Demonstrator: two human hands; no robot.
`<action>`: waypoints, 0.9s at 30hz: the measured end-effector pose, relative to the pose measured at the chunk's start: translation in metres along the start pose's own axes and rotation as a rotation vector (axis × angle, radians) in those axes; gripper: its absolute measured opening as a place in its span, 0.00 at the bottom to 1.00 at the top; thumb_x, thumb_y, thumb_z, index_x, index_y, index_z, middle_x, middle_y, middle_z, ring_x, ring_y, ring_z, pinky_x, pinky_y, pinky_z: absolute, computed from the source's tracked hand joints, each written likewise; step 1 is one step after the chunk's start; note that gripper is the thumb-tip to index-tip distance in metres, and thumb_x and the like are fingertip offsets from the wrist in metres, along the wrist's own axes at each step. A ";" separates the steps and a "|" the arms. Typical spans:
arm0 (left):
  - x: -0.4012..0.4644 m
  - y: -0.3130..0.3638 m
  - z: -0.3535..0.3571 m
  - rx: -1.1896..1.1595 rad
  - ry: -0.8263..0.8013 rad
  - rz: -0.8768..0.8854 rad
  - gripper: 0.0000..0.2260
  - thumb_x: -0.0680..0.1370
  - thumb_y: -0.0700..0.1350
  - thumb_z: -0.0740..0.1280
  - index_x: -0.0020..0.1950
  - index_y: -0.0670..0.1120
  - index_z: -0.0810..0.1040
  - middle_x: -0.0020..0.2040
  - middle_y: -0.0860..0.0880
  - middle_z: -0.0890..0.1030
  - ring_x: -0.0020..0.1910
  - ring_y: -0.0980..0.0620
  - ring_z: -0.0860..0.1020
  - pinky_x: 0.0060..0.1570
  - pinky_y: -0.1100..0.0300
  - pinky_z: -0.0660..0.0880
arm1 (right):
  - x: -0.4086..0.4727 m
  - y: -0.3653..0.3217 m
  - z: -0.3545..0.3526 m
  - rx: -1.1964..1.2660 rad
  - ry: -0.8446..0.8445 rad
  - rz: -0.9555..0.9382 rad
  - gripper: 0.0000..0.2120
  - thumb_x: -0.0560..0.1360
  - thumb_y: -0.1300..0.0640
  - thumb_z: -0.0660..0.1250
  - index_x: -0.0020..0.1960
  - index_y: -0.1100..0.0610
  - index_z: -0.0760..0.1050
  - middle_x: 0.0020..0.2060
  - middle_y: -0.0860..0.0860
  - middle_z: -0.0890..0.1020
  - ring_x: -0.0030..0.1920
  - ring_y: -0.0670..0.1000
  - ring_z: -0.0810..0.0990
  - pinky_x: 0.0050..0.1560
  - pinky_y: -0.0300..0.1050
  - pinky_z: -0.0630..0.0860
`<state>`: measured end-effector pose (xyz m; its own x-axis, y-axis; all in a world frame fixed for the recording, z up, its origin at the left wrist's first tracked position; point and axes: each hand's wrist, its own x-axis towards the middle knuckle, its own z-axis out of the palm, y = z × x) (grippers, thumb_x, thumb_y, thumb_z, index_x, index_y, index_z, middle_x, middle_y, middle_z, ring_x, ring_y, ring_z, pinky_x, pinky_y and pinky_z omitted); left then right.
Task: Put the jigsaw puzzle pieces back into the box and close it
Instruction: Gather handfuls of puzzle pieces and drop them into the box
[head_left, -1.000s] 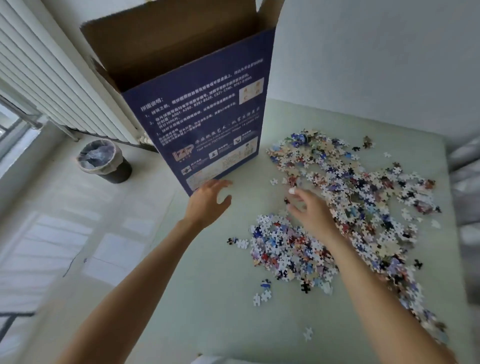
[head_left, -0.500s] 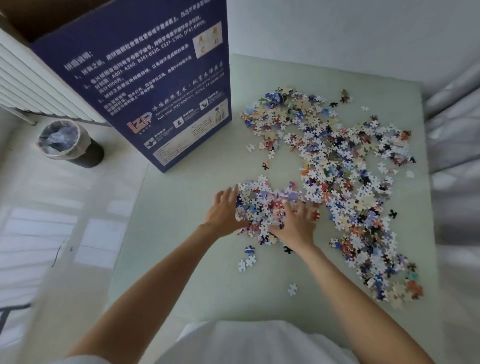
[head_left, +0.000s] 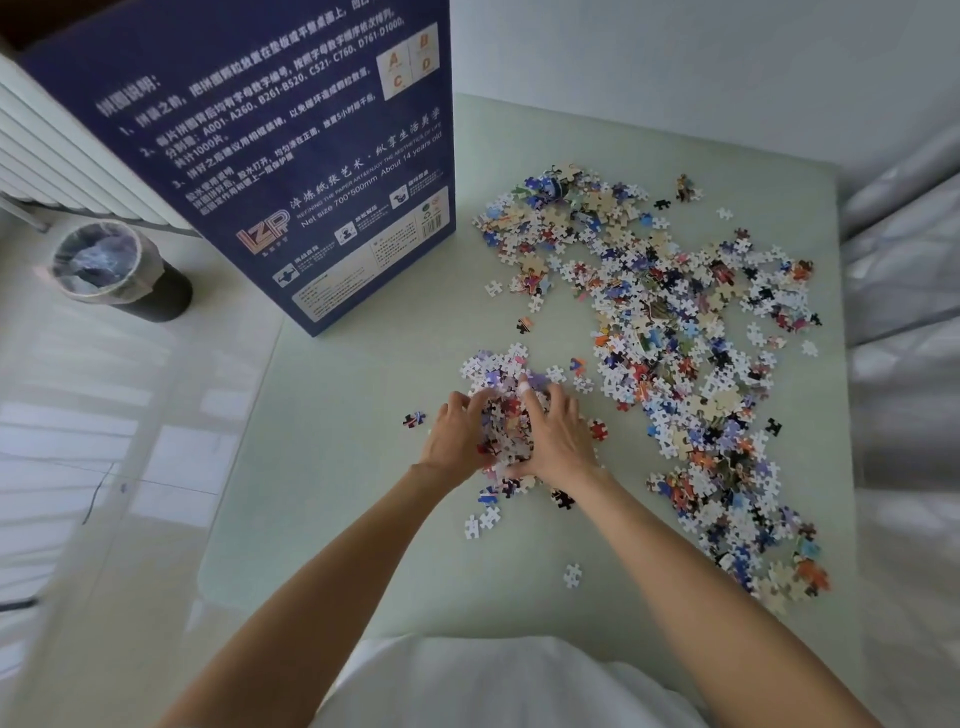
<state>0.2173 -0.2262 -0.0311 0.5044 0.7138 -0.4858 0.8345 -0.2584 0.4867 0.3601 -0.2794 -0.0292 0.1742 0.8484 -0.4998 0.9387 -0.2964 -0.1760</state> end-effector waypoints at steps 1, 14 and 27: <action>0.001 -0.001 0.000 -0.017 0.000 0.006 0.40 0.68 0.46 0.76 0.74 0.51 0.56 0.64 0.43 0.66 0.62 0.45 0.69 0.62 0.55 0.67 | 0.002 0.002 -0.001 0.025 0.013 -0.011 0.55 0.57 0.38 0.76 0.73 0.51 0.50 0.69 0.58 0.58 0.65 0.58 0.64 0.59 0.51 0.73; 0.009 0.009 -0.001 0.041 0.011 0.029 0.43 0.66 0.47 0.77 0.74 0.50 0.56 0.65 0.44 0.65 0.61 0.46 0.68 0.59 0.56 0.71 | 0.012 0.006 -0.013 0.017 0.112 -0.101 0.30 0.68 0.51 0.74 0.65 0.55 0.65 0.58 0.54 0.74 0.49 0.52 0.78 0.45 0.45 0.78; 0.015 -0.006 -0.019 -0.050 0.171 0.075 0.13 0.77 0.40 0.65 0.61 0.45 0.77 0.52 0.44 0.82 0.47 0.46 0.81 0.50 0.55 0.76 | 0.016 0.019 -0.025 0.076 0.230 -0.106 0.22 0.71 0.50 0.71 0.62 0.56 0.74 0.59 0.52 0.77 0.58 0.53 0.74 0.53 0.44 0.74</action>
<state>0.2158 -0.2020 -0.0277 0.5162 0.7949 -0.3188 0.7818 -0.2854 0.5543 0.3884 -0.2603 -0.0190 0.1468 0.9513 -0.2711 0.9317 -0.2250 -0.2850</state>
